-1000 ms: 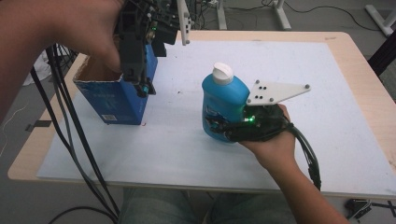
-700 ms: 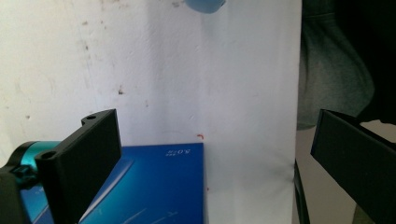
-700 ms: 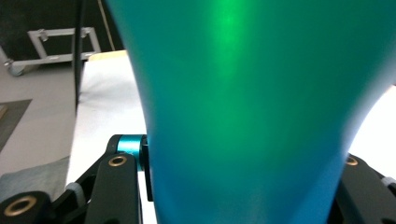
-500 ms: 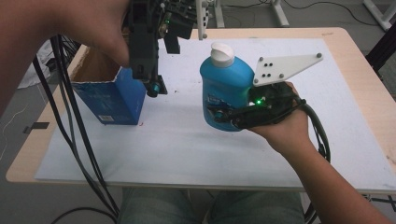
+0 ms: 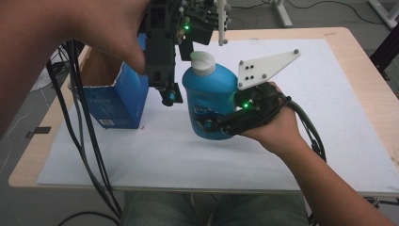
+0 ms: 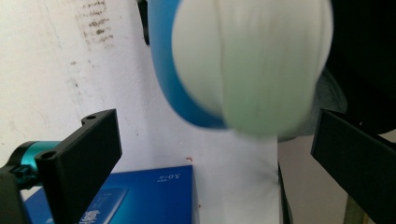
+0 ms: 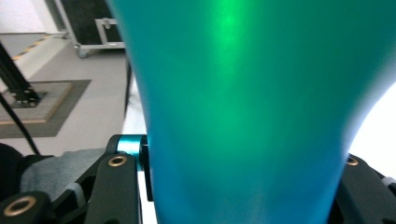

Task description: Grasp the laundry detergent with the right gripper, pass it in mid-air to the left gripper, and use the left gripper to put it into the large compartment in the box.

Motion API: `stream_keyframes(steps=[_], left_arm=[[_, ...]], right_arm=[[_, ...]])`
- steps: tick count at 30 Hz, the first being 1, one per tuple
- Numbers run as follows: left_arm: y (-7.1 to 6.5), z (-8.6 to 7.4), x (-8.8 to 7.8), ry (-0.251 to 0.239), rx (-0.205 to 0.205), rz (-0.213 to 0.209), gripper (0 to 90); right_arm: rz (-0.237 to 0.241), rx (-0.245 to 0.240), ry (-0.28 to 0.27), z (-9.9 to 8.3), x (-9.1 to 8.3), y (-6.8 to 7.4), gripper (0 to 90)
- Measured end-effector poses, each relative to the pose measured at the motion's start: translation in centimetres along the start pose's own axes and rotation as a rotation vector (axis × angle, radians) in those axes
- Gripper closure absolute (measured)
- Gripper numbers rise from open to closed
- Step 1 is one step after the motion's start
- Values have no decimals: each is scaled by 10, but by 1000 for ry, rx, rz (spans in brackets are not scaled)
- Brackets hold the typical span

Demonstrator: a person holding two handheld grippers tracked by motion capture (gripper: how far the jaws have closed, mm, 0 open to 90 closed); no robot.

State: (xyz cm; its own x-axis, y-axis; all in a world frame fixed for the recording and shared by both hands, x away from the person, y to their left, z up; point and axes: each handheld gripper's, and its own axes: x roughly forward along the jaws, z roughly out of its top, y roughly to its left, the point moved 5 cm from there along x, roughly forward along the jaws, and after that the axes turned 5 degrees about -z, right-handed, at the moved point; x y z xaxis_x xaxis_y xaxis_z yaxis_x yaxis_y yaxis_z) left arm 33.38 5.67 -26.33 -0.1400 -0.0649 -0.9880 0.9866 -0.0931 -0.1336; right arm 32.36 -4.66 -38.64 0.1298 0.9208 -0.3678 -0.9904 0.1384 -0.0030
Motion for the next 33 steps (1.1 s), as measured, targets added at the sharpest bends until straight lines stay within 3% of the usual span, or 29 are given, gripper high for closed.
stream_keyframes(steps=[14,27,33], left_arm=[[-6,7,8,1,-48,-2,17],[-5,0,11,12,-73,18,18],[-5,-1,16,13,-93,8,18]], right_arm=[[63,-8,-15,9,24,5,454],[73,-5,-23,15,33,5,454],[74,-8,-24,15,36,5,454]])
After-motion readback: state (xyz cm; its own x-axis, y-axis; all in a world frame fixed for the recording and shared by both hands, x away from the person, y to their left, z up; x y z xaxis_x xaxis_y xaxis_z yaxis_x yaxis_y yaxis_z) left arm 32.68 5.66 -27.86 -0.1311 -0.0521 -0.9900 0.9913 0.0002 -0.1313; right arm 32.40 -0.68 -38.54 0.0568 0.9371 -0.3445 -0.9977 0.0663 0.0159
